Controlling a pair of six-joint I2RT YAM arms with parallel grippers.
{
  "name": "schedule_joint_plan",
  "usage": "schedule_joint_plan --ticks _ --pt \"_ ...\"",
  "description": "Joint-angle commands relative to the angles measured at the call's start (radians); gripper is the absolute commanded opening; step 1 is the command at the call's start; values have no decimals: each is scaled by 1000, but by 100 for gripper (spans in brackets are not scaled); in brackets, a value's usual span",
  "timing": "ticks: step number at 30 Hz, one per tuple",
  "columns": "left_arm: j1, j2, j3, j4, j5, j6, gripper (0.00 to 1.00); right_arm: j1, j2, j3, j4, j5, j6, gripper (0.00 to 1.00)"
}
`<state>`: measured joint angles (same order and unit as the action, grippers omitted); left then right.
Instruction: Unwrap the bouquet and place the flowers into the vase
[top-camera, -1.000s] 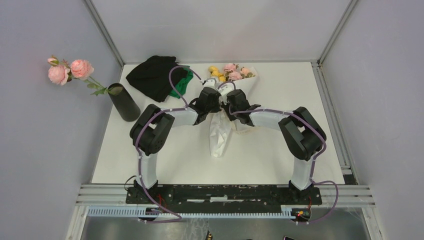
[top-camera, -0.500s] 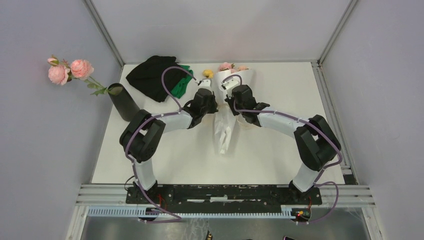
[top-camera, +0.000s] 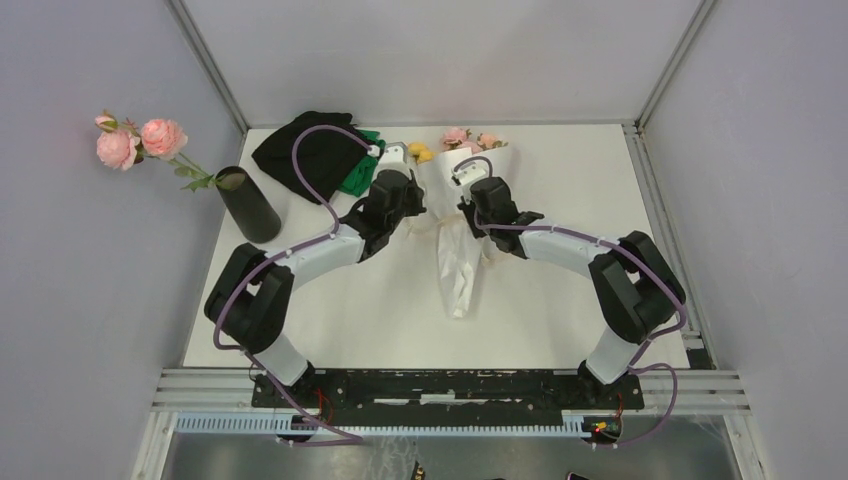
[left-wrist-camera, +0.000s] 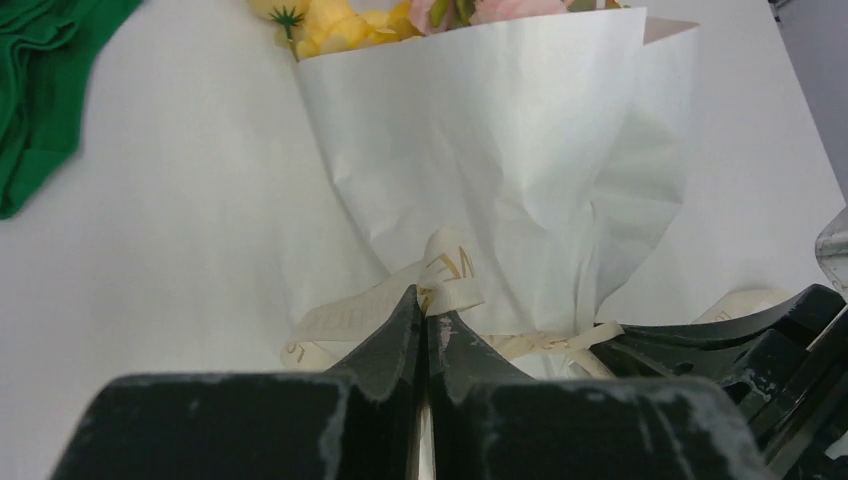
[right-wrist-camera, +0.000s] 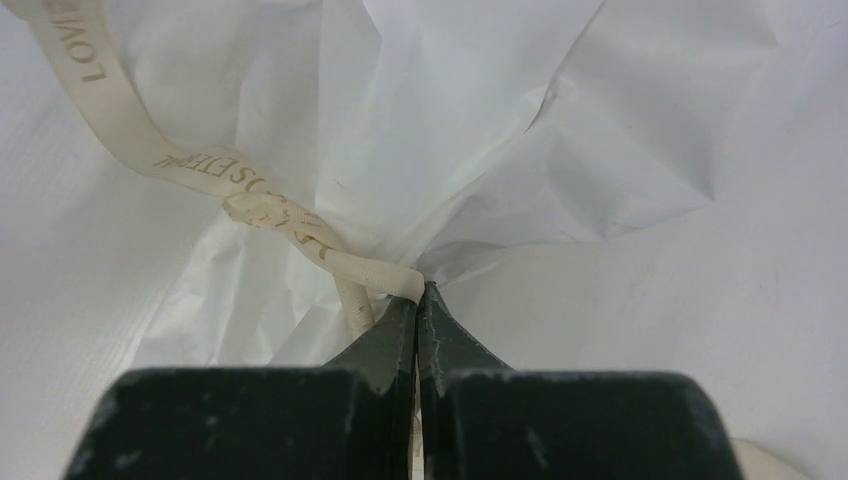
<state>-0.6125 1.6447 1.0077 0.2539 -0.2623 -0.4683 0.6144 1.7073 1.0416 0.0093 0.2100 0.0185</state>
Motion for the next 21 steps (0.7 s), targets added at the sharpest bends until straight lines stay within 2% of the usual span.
schedule_joint_plan --ticks 1,4,8,10,11,12,13,14,21 --pt "19 -42 -42 -28 -65 -7 8 -38 -18 -49 62 4 49 0" --pt "23 -48 -58 -12 -52 8 6 -42 -27 -65 66 -11 42 0" --pt "-3 -63 -61 -7 -20 125 17 -43 -11 -59 65 -22 37 0" --pt "-44 -54 -23 -80 -146 171 28 -42 -2 -53 66 -31 38 0" --pt "-61 -42 0 -134 -253 162 23 -42 2 -51 67 -35 40 0" --pt "-65 -24 28 -197 -335 136 39 -42 7 -47 66 -40 40 0" --pt "-60 -9 45 -227 -349 140 83 -43 11 -42 64 -44 41 0" --pt "-54 8 55 -245 -321 145 98 -42 15 -39 64 -48 44 0" --pt "-17 23 14 -176 -99 85 100 -43 10 -41 59 -44 37 0"
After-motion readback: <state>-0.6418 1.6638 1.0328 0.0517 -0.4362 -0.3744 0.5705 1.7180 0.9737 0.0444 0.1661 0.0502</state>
